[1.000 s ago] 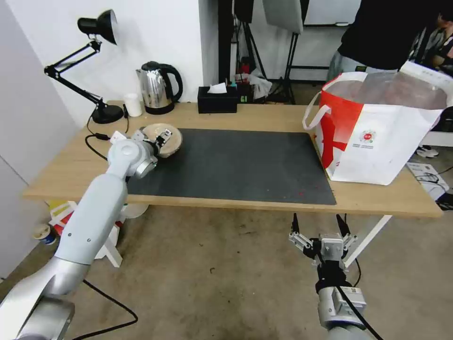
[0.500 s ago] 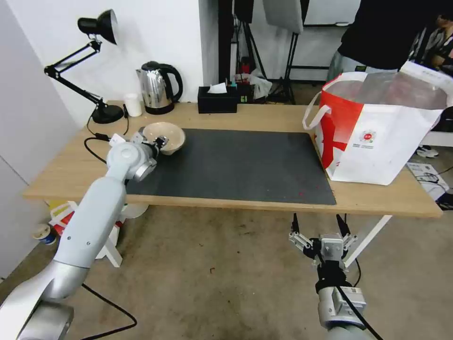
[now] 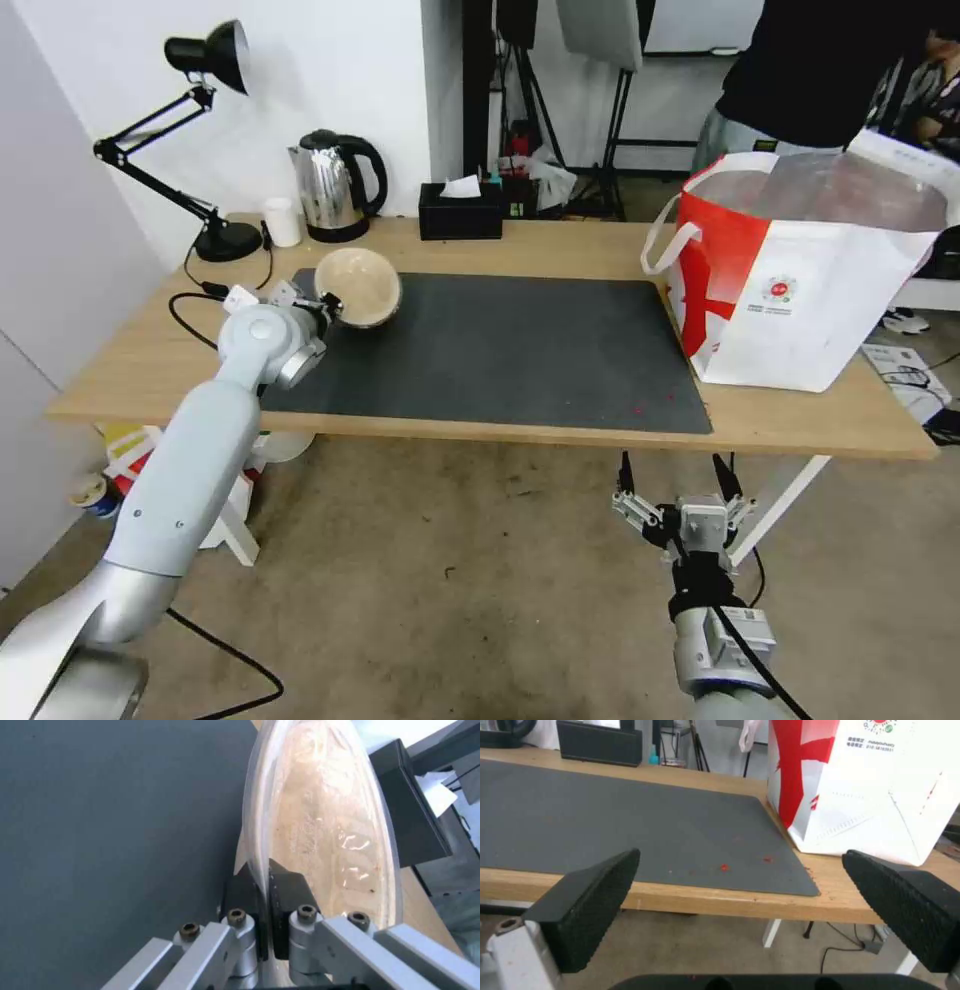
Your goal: Pick up the trash from the table and place it into the takeout bag.
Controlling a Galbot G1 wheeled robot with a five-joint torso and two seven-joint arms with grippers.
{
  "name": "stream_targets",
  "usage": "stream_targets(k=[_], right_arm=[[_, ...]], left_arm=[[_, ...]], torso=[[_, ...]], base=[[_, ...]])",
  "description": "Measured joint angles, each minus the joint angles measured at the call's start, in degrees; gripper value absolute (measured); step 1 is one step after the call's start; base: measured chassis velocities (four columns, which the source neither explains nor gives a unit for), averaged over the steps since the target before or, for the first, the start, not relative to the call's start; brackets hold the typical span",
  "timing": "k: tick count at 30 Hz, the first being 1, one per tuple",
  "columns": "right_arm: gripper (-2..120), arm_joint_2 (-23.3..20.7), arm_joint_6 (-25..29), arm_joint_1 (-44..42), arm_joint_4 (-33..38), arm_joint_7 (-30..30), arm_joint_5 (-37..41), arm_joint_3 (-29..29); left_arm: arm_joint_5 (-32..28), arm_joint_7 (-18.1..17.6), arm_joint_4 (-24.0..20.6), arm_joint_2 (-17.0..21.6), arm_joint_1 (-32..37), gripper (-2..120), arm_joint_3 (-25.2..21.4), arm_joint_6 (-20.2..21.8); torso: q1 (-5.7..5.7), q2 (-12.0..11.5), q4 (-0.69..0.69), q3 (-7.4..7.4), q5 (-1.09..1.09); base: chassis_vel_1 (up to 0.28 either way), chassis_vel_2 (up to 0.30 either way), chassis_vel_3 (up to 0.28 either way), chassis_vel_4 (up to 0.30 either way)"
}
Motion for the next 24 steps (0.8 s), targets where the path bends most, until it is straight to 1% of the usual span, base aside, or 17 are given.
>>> stream_targets(k=[5, 7, 8, 9, 10, 11, 12, 13, 14, 16, 17, 18, 19, 20, 22, 24], right_arm=[[100, 0.0, 0.0, 0.0, 0.0, 0.0, 0.0, 0.0], [100, 0.0, 0.0, 0.0, 0.0, 0.0, 0.0, 0.0], [100, 0.0, 0.0, 0.0, 0.0, 0.0, 0.0, 0.0], [100, 0.0, 0.0, 0.0, 0.0, 0.0, 0.0, 0.0], [100, 0.0, 0.0, 0.0, 0.0, 0.0, 0.0, 0.0], [100, 0.0, 0.0, 0.0, 0.0, 0.0, 0.0, 0.0], [100, 0.0, 0.0, 0.0, 0.0, 0.0, 0.0, 0.0], [100, 0.0, 0.0, 0.0, 0.0, 0.0, 0.0, 0.0], [100, 0.0, 0.0, 0.0, 0.0, 0.0, 0.0, 0.0], [100, 0.0, 0.0, 0.0, 0.0, 0.0, 0.0, 0.0], [100, 0.0, 0.0, 0.0, 0.0, 0.0, 0.0, 0.0], [100, 0.0, 0.0, 0.0, 0.0, 0.0, 0.0, 0.0], [100, 0.0, 0.0, 0.0, 0.0, 0.0, 0.0, 0.0], [100, 0.0, 0.0, 0.0, 0.0, 0.0, 0.0, 0.0], [100, 0.0, 0.0, 0.0, 0.0, 0.0, 0.0, 0.0], [100, 0.0, 0.0, 0.0, 0.0, 0.0, 0.0, 0.0]], left_arm=[[0.0, -0.05, -0.43, 0.26, 0.37, 0, -0.34, -0.1], [0.0, -0.05, -1.52, 0.71, 0.71, 0, -0.74, -0.17], [-0.01, 0.0, -2.79, 1.13, 0.89, 0, -0.97, -0.21], [-0.01, 0.0, -2.79, 1.13, 0.89, 0, -0.97, -0.21], [-0.11, 0.13, -4.31, 1.56, 1.01, 0, -1.15, -0.23], [-0.58, 0.43, -6.73, 2.25, 1.0, 0, -1.32, -0.27], [-1.22, 0.58, -8.82, 2.85, 0.74, 0, -1.38, -0.42], [-1.22, 0.58, -8.82, 2.85, 0.74, 0, -1.38, -0.42], [-2.72, 0.64, -11.83, 3.98, -0.44, 0, -1.25, -0.93], [-5.87, 0.65, -16.24, 6.24, -3.84, 0, -0.06, -1.76], [-5.87, 0.65, -16.24, 6.24, -3.84, 0, -0.06, -1.76], [-7.33, 0.89, -18.2, 7.49, -5.85, 0, 1.08, -2.31], [-8.15, 1.17, -19.09, 8.07, -7.01, 0, 1.78, -2.45], [-8.15, 1.17, -19.09, 8.07, -7.01, 0, 1.78, -2.45], [-10.27, 2.45, -20.67, 8.94, -11.91, 0, 4.61, -2.86], [-10.56, 4.78, -20.14, 9.22, -15.57, 0, 7.63, -3.59]], torso=[[0.0, 0.0, 0.0, 0.0, 0.0], [0.0, 0.0, 0.0, 0.0, -0.01], [0.0, 0.0, 0.0, 0.0, -0.01], [0.0, 0.0, 0.0, 0.0, -0.01], [0.0, -0.01, 0.01, 0.01, -0.02], [0.0, 0.0, 0.01, 0.01, -0.03], [0.0, 0.0, 0.02, 0.01, 0.01], [0.0, 0.0, 0.02, 0.01, 0.01], [0.0, 0.0, 0.01, 0.0, 0.0], [0.0, 0.0, 0.0, 0.0, 0.02], [0.0, 0.0, 0.0, 0.0, 0.02], [0.0, 0.0, 0.0, 0.0, 0.02], [0.0, 0.0, 0.0, 0.0, 0.02], [0.0, 0.0, 0.0, 0.0, 0.02], [0.0, 0.0, 0.01, 0.0, 0.01], [0.0, 0.0, -0.02, 0.0, 0.01]], base=[[0.0, 0.0, 0.0, 0.0], [0.0, 0.0, 0.0, 0.0], [0.0, 0.0, 0.0, 0.0], [0.0, 0.0, 0.0, 0.0], [0.0, 0.0, 0.0, 0.0], [0.0, 0.0, 0.0, 0.0], [0.0, 0.0, 0.0, 0.0], [0.0, 0.0, 0.0, 0.0], [0.0, 0.0, 0.0, 0.0], [0.0, 0.0, 0.0, 0.0], [0.0, 0.0, 0.0, 0.0], [0.0, 0.0, 0.0, 0.0], [0.0, 0.0, 0.0, 0.0], [0.0, 0.0, 0.0, 0.0], [0.0, 0.0, 0.0, 0.0], [0.0, 0.0, 0.0, 0.0]])
